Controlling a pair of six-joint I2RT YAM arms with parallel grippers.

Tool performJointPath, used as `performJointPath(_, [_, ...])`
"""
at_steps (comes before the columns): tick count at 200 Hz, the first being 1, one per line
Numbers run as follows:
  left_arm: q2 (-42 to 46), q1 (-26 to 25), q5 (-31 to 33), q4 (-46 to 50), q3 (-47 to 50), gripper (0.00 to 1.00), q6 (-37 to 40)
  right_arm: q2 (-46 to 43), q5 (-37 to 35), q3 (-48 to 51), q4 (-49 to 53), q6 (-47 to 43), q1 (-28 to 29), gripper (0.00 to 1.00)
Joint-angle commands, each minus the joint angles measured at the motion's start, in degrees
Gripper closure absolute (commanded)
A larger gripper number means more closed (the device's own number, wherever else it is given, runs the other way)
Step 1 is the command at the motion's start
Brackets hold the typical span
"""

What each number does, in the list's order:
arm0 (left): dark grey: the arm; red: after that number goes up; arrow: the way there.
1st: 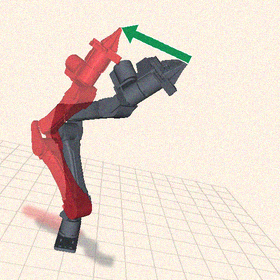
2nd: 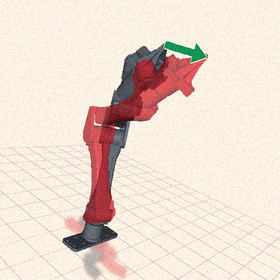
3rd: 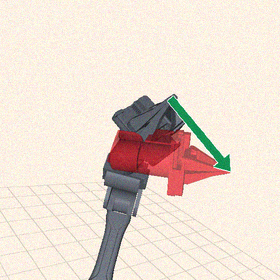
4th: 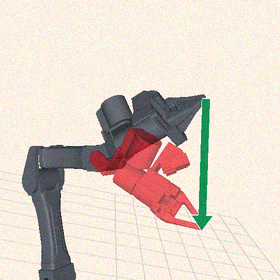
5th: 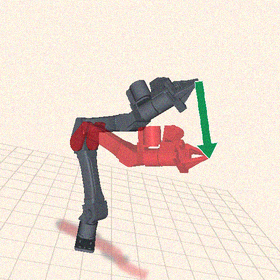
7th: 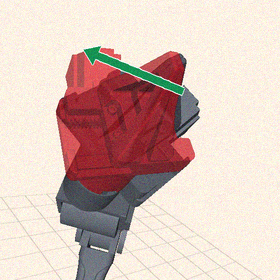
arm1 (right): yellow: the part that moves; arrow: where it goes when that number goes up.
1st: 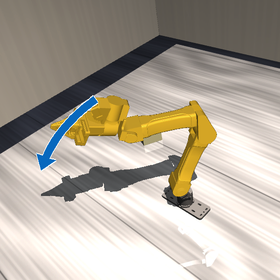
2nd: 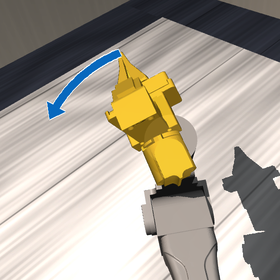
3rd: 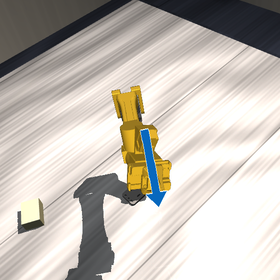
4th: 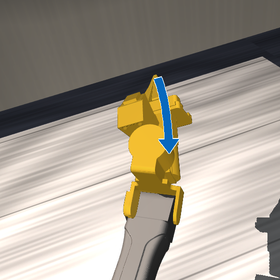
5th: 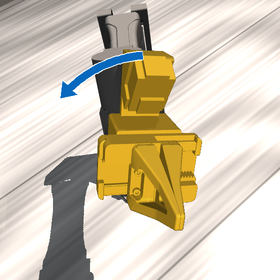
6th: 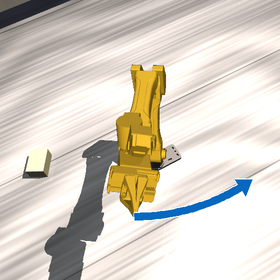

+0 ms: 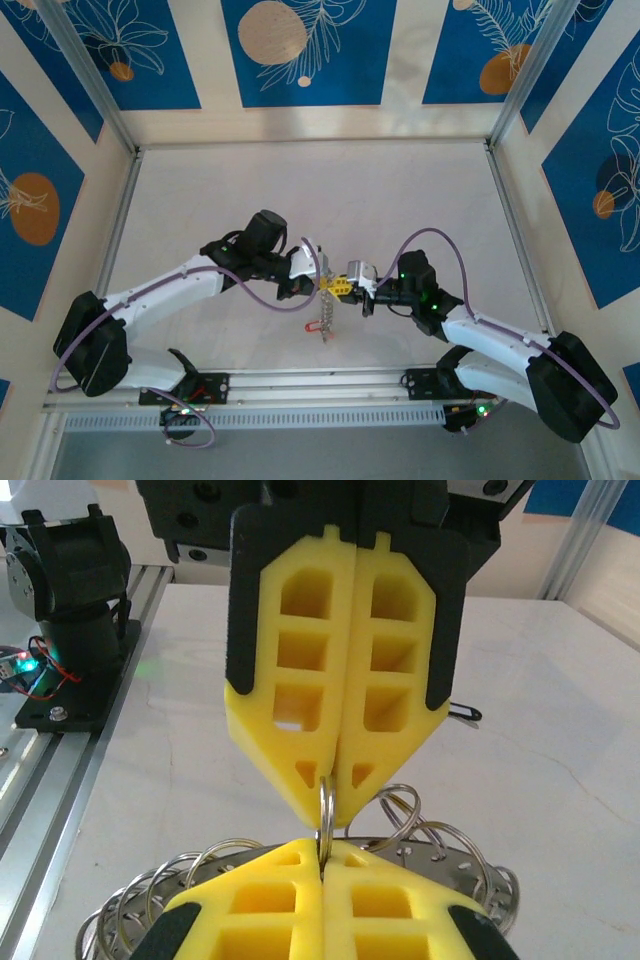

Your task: Put the keys on the keyring

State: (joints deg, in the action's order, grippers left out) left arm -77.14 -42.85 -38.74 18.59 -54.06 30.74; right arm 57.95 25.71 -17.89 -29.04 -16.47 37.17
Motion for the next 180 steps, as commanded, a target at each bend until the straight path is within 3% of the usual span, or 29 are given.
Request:
performJointPath(1, [-0.58, 0.25, -0.64, 1.54, -1.66, 1.00, 0.90, -1.08, -0.20, -1.51, -2.48, -0.74, 0.41, 1.00])
performJointPath(10, [-0.15, 0.27, -0.43, 0.96, -1.33, 1.00, 0.56, -1.24, -0.67, -0.58, -4.39, 0.03, 0.36, 0.99])
performJointPath(28, [1.80, 0.22, -1.77, -1.41, 0.23, 1.00, 0.22, -1.11, -0.71, 1.76, -9.31, 2.26, -0.07, 0.82])
performJointPath(54, [3.92, 0.25, -2.66, -4.50, 1.56, 1.00, -1.31, -0.37, 0.60, 2.96, -11.89, 3.97, -0.46, 0.76])
performJointPath(102, [4.52, 0.30, -3.91, -5.11, 1.77, 1.00, -1.47, 1.62, 2.94, 2.98, -13.50, 5.17, -0.61, 0.76])
performJointPath(134, [4.01, 0.23, -4.87, -4.63, 1.43, 1.00, -1.47, 3.54, 5.73, 1.56, -14.38, 5.89, -0.43, 0.83])
performJointPath(180, [3.06, 0.24, -4.63, -3.83, 1.16, 1.00, -0.95, 4.01, 2.79, 1.61, -17.84, 6.92, -0.17, 0.82])
